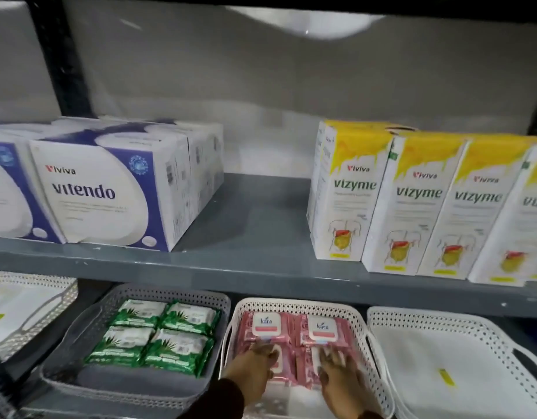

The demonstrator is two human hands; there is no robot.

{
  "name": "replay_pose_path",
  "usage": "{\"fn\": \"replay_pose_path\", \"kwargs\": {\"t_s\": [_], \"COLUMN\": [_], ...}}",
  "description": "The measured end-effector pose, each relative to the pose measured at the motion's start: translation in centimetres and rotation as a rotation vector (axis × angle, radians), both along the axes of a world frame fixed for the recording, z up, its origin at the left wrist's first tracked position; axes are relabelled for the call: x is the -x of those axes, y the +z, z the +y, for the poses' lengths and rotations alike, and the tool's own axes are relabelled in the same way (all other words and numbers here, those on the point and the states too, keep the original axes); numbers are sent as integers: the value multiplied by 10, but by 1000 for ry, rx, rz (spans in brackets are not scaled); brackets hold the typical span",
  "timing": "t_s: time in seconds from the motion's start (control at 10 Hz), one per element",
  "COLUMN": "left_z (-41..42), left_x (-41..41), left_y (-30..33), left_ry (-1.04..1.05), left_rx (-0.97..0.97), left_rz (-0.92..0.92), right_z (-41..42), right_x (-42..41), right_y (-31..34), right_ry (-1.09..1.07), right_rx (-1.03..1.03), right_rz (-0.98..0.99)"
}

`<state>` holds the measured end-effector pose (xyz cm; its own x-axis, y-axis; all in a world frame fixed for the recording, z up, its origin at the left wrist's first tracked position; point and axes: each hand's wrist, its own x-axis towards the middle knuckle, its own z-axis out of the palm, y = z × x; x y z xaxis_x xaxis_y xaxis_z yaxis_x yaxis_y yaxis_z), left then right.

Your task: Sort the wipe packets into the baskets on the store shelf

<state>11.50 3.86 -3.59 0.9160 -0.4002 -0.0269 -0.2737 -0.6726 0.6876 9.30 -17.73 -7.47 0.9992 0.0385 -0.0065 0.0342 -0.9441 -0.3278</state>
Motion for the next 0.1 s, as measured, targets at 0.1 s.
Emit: {"fn": "replay_pose_path", "kwargs": {"t_s": [0.1], "left_z": [4], "left_x": [31], "left_y": [29], "left_ry": [-235], "left_rx": [-459], "left_rz": [-243], "right_z": [11], "right_x": [21], "right_y": [24], "right_ry": [136], "right_rx": [-103], "right_rz": [-266]}}
